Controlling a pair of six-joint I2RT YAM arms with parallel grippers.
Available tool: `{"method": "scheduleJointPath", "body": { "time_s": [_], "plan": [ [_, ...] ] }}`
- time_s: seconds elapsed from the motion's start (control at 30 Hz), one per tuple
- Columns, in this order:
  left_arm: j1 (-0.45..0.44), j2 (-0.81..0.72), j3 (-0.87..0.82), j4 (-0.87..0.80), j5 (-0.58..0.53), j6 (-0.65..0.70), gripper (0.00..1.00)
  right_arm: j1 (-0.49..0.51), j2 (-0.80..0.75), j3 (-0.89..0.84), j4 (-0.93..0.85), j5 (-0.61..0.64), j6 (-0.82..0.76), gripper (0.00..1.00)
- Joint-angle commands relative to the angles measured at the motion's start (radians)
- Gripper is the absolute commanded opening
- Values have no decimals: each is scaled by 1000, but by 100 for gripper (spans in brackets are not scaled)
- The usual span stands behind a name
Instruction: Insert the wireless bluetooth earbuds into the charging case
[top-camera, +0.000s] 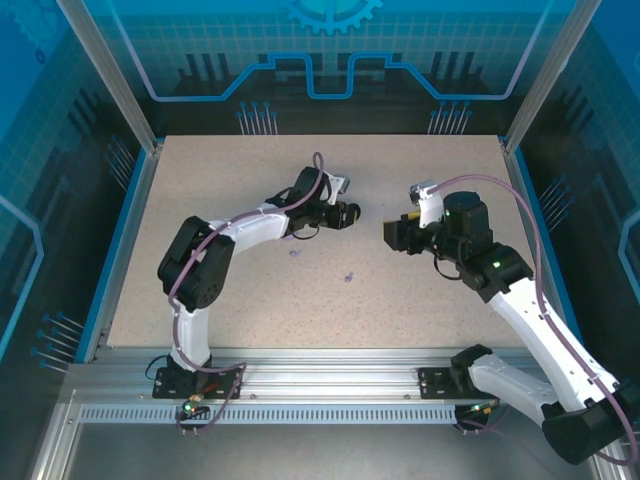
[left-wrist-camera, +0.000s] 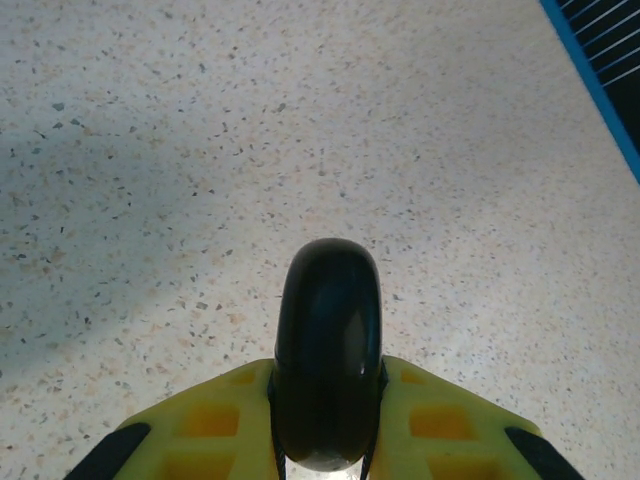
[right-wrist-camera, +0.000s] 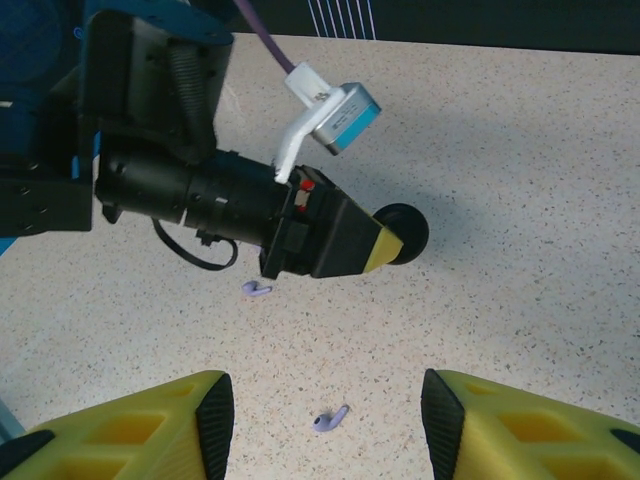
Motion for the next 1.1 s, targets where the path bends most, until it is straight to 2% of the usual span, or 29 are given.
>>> {"method": "scheduleJointPath", "body": {
  "time_s": [0.0, 0.47, 0.63, 0.77, 0.97, 1.07],
  "plan": [
    [24, 62, 83, -139, -14, -36, 3, 2, -1, -10, -19, 3, -16, 55],
    [76, 232, 256, -288, -7, -87, 5, -3, 12, -9, -30, 11, -26, 56],
    [80, 272, 300, -323, -14, -86, 9, -4, 15, -9, -29, 13, -29, 56],
    [82, 295, 324, -345, -38, -89, 20, -6, 17, -10, -30, 15, -29, 56],
    [81, 305, 323, -352, -97, -100, 53, -9, 17, -11, -36, 23, -33, 56],
    [83, 292, 315, -346, -128, -92, 63, -9, 14, -12, -40, 26, -36, 56]
  ]
}}
